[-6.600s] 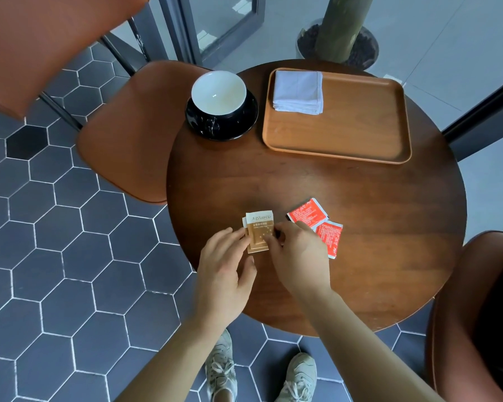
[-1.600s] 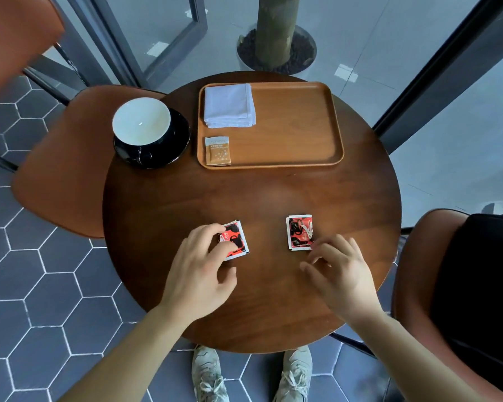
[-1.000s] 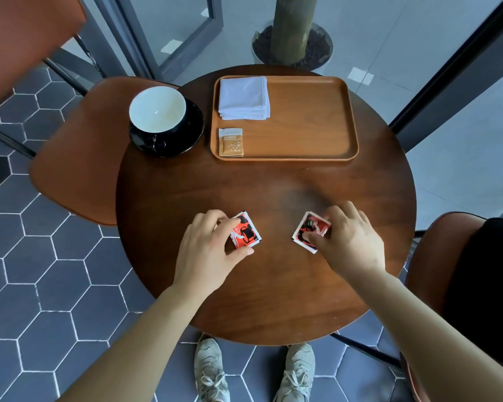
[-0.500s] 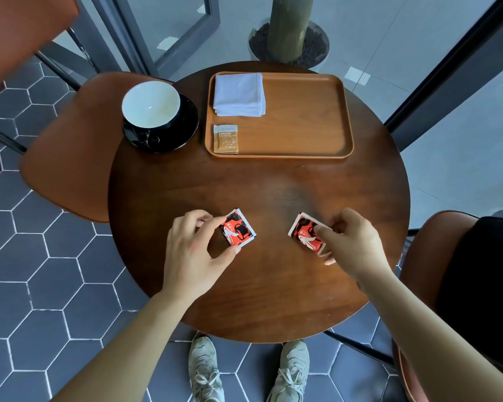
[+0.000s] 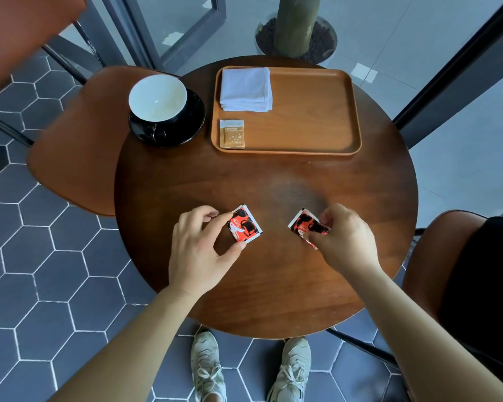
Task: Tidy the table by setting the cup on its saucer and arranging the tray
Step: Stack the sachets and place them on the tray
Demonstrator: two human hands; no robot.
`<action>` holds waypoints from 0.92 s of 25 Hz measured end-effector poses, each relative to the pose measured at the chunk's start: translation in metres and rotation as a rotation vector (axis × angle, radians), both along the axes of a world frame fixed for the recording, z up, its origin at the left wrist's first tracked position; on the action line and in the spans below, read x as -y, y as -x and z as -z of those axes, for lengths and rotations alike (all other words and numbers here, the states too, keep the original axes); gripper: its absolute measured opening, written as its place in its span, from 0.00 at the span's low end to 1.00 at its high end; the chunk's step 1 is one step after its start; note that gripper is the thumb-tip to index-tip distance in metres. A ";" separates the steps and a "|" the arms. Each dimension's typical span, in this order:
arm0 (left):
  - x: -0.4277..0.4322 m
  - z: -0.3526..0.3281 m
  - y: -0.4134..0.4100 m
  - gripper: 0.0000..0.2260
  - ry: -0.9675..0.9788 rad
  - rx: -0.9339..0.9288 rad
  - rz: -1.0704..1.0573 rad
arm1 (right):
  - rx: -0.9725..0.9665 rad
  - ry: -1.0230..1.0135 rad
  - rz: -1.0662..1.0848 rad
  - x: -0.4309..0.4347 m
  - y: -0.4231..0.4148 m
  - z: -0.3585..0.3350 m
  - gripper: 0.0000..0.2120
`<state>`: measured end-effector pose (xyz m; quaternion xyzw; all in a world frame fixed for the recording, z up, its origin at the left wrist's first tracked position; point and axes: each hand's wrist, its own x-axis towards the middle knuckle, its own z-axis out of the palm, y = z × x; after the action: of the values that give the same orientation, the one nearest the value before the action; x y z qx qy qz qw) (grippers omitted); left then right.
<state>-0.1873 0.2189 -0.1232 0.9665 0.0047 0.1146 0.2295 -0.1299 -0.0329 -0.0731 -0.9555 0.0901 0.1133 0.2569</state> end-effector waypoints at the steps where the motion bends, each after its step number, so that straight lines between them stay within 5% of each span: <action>1: 0.000 0.000 0.000 0.22 -0.001 0.001 -0.002 | -0.033 -0.138 0.060 -0.003 -0.002 0.000 0.12; 4: 0.001 -0.002 0.001 0.23 -0.014 -0.010 -0.011 | -0.131 -0.607 0.177 -0.028 0.005 -0.008 0.09; 7: 0.001 -0.002 0.001 0.23 -0.019 -0.022 -0.012 | -0.144 -0.676 0.142 -0.058 0.007 -0.009 0.07; 16: 0.000 -0.014 0.001 0.27 0.028 -0.112 0.005 | -0.078 -0.158 -0.004 -0.085 -0.004 -0.002 0.08; 23: 0.019 -0.038 0.006 0.11 0.430 -0.282 -0.402 | -0.013 -0.065 -0.128 -0.094 -0.006 0.004 0.13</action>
<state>-0.1931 0.2000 -0.0855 0.8819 0.2515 0.0193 0.3982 -0.1235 0.0613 -0.0771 -0.9497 0.0268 0.1388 0.2796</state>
